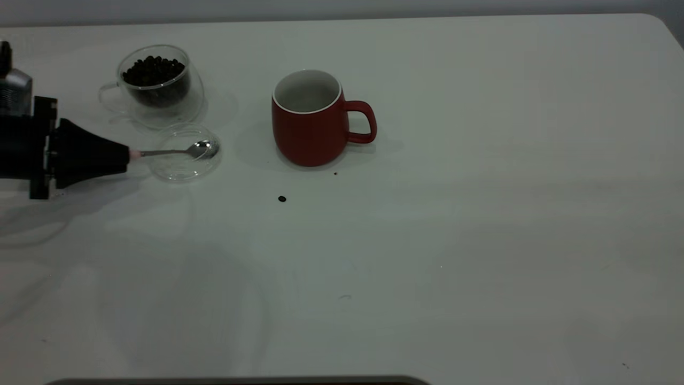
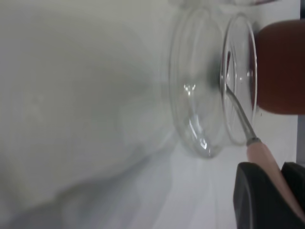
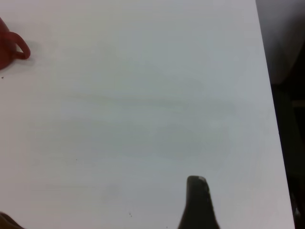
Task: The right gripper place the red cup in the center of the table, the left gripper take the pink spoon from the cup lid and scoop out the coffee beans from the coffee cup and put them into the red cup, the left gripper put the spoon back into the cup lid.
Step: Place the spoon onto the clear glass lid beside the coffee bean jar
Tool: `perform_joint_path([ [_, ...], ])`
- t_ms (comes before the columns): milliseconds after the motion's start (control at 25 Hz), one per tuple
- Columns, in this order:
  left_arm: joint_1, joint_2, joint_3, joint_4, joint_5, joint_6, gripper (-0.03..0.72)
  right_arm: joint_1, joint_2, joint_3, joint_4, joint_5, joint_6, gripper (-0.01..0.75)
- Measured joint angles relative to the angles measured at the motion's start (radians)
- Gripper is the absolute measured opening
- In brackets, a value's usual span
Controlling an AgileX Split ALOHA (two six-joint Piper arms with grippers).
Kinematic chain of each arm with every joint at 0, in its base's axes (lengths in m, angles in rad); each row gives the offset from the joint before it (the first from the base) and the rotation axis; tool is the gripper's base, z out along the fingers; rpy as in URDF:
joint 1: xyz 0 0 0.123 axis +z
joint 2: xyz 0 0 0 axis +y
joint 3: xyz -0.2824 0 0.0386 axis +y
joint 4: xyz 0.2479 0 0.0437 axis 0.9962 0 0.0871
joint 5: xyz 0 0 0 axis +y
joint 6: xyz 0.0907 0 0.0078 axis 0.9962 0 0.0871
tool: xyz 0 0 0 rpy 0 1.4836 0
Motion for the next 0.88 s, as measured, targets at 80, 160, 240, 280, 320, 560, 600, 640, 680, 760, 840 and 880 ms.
perform_joint_path([
  [80, -0.004, 0.003, -0.001, -0.013, 0.002, 0.000, 0.114, 0.000, 0.000, 0.000, 0.000, 0.000, 0.000, 0.591],
  [160, -0.003, 0.005, -0.002, -0.016, 0.003, 0.000, 0.114, 0.000, 0.000, 0.000, 0.000, 0.000, 0.000, 0.591],
  [240, -0.003, 0.005, -0.002, -0.016, 0.003, 0.000, 0.114, 0.000, 0.000, 0.000, 0.000, 0.000, 0.000, 0.591],
  [280, -0.003, 0.005, -0.002, -0.016, 0.003, 0.000, 0.115, 0.000, 0.000, 0.000, 0.000, 0.000, 0.000, 0.591],
  [320, -0.003, 0.006, -0.002, -0.016, 0.003, 0.000, 0.120, 0.000, 0.000, 0.000, 0.000, 0.000, 0.000, 0.591],
  [560, -0.003, 0.009, -0.002, -0.017, -0.001, 0.000, 0.230, 0.000, 0.000, 0.000, 0.000, 0.000, 0.000, 0.591],
  [600, -0.003, 0.009, -0.002, -0.017, -0.001, 0.000, 0.265, 0.000, 0.000, 0.000, 0.000, 0.000, 0.000, 0.591],
  [640, -0.003, 0.009, -0.002, -0.017, -0.001, 0.000, 0.301, 0.000, 0.000, 0.000, 0.000, 0.000, 0.000, 0.591],
  [680, -0.003, 0.009, -0.002, -0.017, -0.001, 0.000, 0.336, 0.000, 0.000, 0.000, 0.000, 0.000, 0.000, 0.591],
  [760, -0.003, 0.009, -0.002, -0.017, -0.001, 0.000, 0.398, 0.000, 0.000, 0.000, 0.000, 0.000, 0.000, 0.591],
  [840, -0.003, 0.009, -0.002, -0.017, -0.001, 0.000, 0.454, 0.000, 0.000, 0.000, 0.000, 0.000, 0.000, 0.591],
  [880, -0.003, 0.009, -0.002, -0.018, -0.001, 0.000, 0.482, 0.000, 0.000, 0.000, 0.000, 0.000, 0.000, 0.591],
])
